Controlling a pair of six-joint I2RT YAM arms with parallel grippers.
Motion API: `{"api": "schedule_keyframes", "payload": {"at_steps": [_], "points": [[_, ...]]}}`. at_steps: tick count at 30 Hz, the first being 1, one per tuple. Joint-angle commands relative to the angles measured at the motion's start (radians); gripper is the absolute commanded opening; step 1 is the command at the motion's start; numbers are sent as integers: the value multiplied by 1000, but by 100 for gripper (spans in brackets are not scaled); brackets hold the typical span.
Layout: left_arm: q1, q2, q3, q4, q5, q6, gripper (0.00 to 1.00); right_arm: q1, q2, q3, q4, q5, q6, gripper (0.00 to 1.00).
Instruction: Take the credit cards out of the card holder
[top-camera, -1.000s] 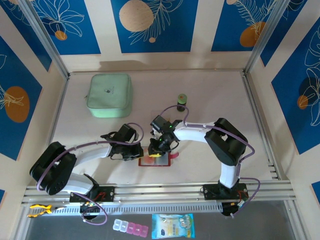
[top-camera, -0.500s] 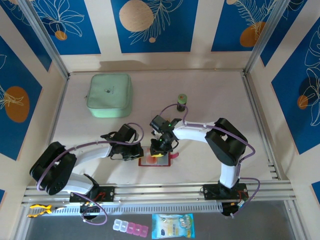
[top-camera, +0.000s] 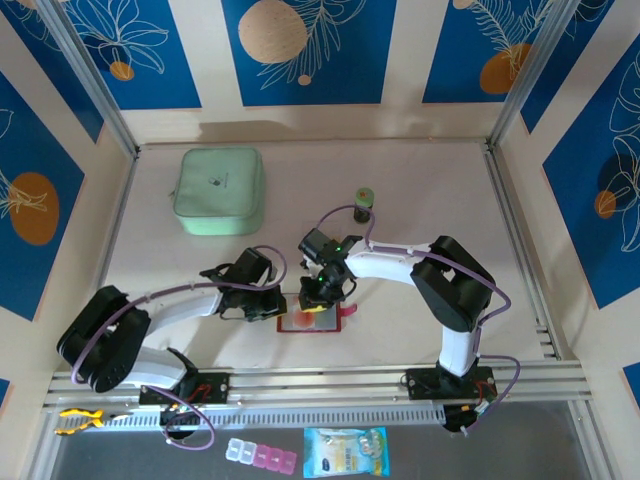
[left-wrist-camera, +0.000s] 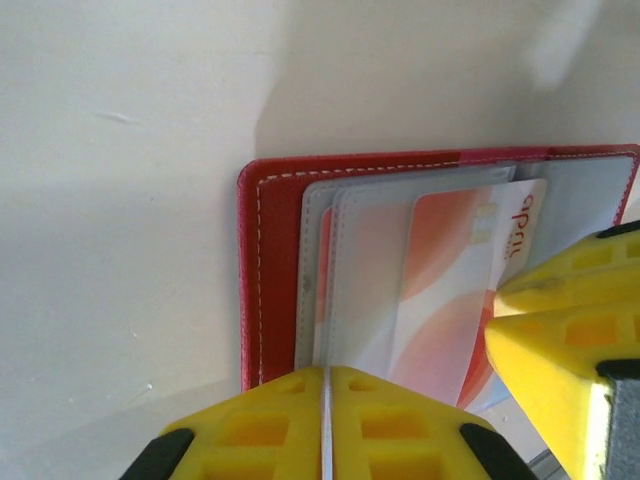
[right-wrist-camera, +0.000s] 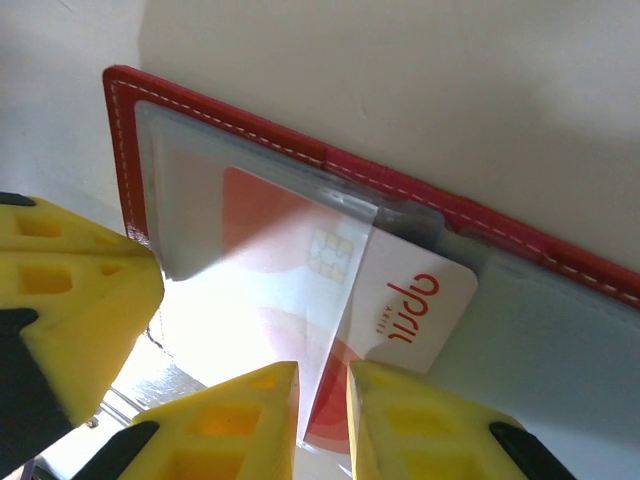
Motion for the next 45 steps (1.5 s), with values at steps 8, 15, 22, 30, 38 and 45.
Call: {"api": "schedule_keyframes", "payload": {"at_steps": [8, 15, 22, 30, 38, 45], "points": [[0, -17, 52, -15, 65, 9, 10, 4, -33, 5, 3, -26, 1, 22], [-21, 19, 52, 32, 81, 4, 8, -17, -110, -43, 21, -8, 42, 25], [-43, 67, 59, 29, 67, 26, 7, -46, -143, -128, 29, 23, 86, 28], [-51, 99, 43, 16, 60, 35, 7, -75, -130, -196, 84, 17, 101, 31], [-57, 80, 24, 2, 45, 19, 7, -114, -114, -192, 96, 3, 61, 31], [-56, 41, 45, -28, 17, 14, 7, -120, -145, -172, 55, 1, 48, 32]]}}
